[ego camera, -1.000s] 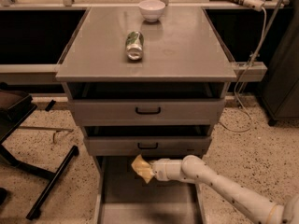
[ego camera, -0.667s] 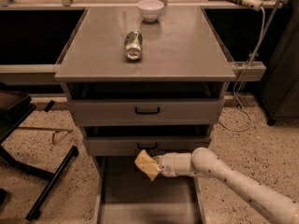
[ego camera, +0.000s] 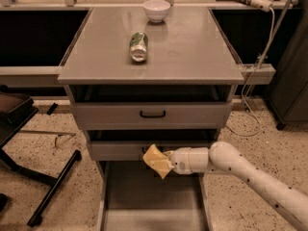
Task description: Pick sponge from bottom drawer and place on counter
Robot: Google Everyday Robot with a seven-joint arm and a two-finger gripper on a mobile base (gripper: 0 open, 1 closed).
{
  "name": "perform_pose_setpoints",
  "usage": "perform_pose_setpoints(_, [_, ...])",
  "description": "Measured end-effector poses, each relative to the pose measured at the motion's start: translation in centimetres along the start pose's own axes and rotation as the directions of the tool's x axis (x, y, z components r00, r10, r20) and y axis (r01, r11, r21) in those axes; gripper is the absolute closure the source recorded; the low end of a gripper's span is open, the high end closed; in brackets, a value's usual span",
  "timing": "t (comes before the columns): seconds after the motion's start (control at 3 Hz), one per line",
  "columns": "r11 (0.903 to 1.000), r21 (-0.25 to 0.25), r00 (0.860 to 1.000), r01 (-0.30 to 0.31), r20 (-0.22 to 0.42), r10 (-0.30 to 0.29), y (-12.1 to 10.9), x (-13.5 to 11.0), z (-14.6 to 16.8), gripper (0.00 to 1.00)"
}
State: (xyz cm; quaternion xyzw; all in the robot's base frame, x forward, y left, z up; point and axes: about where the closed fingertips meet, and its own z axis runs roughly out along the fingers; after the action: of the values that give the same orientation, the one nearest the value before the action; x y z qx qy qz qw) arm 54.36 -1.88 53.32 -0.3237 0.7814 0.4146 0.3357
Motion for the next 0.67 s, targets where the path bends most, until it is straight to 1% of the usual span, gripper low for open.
perform_pose_setpoints(0.33, [0.9986,-0.004,0.999,0.053,-0.014,-0.053,1.6,-5.9,-1.6,1.0])
perform_pose_setpoints(0.67, [0.9939,-0.016,0.993,0.109,-0.047,-0.11,6.5,-17.0,-3.7,1.0])
